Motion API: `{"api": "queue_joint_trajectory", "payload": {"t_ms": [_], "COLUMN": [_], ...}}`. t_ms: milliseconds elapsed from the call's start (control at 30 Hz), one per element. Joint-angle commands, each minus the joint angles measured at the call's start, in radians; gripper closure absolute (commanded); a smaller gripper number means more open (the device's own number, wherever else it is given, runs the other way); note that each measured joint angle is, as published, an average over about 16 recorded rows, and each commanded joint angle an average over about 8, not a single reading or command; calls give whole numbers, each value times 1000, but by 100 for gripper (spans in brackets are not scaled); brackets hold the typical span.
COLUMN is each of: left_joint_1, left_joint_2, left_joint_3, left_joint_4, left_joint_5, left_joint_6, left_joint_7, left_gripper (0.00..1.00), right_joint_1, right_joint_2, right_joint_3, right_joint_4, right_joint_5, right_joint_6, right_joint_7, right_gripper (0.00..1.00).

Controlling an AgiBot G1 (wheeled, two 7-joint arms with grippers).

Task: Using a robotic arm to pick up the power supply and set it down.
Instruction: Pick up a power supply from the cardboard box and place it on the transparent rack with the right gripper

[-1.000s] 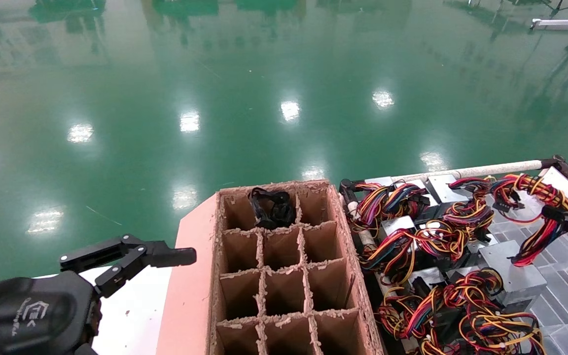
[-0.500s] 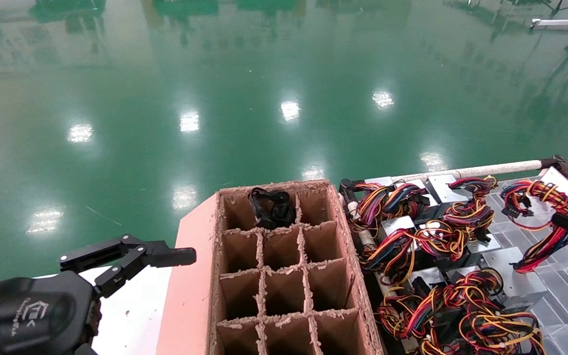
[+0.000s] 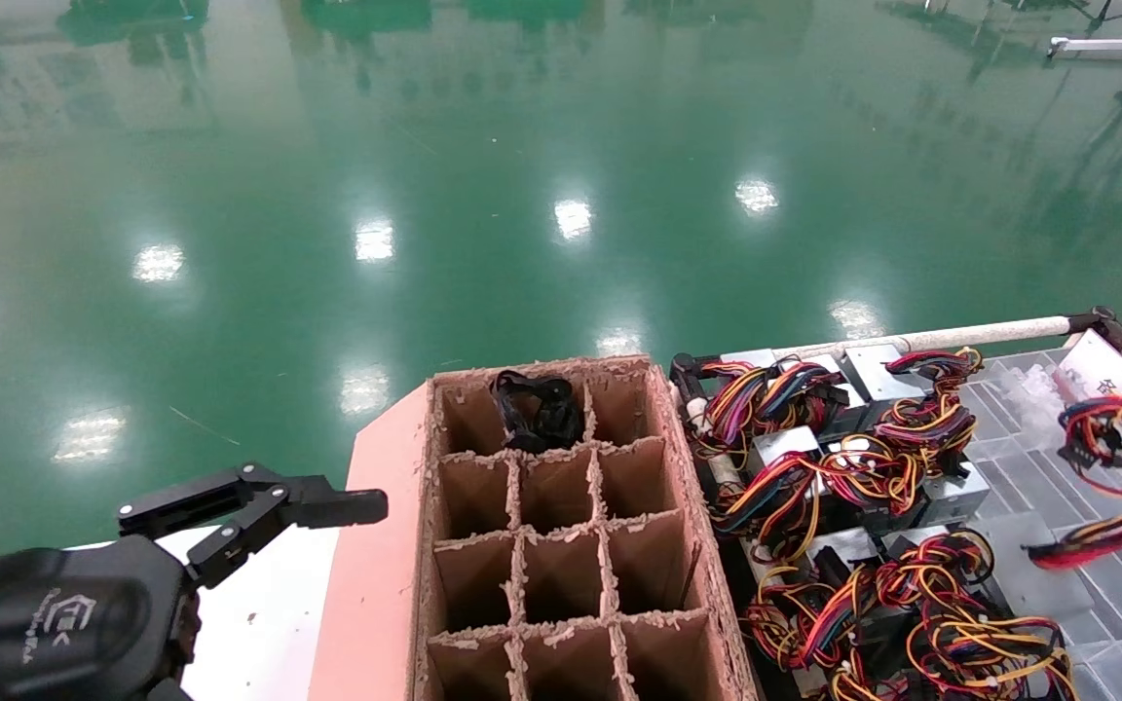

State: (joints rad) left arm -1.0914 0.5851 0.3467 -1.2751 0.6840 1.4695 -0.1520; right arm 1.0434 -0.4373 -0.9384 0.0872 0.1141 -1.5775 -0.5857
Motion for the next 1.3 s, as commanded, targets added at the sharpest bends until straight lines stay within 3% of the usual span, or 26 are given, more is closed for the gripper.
{"api": "queue_joint_trajectory", "payload": {"t_ms": [33, 367, 467, 533, 733, 800, 1300], "left_joint_1": [0, 0, 0, 0, 0, 0, 0], "left_joint_2": [0, 0, 0, 0, 0, 0, 0], "left_joint_3": [0, 0, 0, 0, 0, 0, 0], "left_joint_4": [0, 0, 0, 0, 0, 0, 0], "left_joint_5": [0, 0, 0, 0, 0, 0, 0], "left_joint_6": [0, 0, 0, 0, 0, -1, 0], "left_joint_7": [0, 0, 0, 0, 0, 0, 0], "left_gripper": [0, 0, 0, 0, 0, 0, 0], "right_joint_1": [-24, -59, -39, -22, 13, 17, 14], "right_joint_2": [2, 7, -7, -20, -46, -48, -46], "right_joint_3": [8, 18, 13, 7, -3, -4, -4], "right_joint_4": [3, -15, -23, -30, -41, -42, -41], "right_joint_5": [14, 31, 22, 13, -3, -5, -6], "right_joint_6": [2, 30, 64, 93, 158, 166, 159], "right_joint_7": [-3, -8, -10, -11, -14, -14, -14], "right_gripper": [100, 100, 94, 80, 11, 0, 0]}}
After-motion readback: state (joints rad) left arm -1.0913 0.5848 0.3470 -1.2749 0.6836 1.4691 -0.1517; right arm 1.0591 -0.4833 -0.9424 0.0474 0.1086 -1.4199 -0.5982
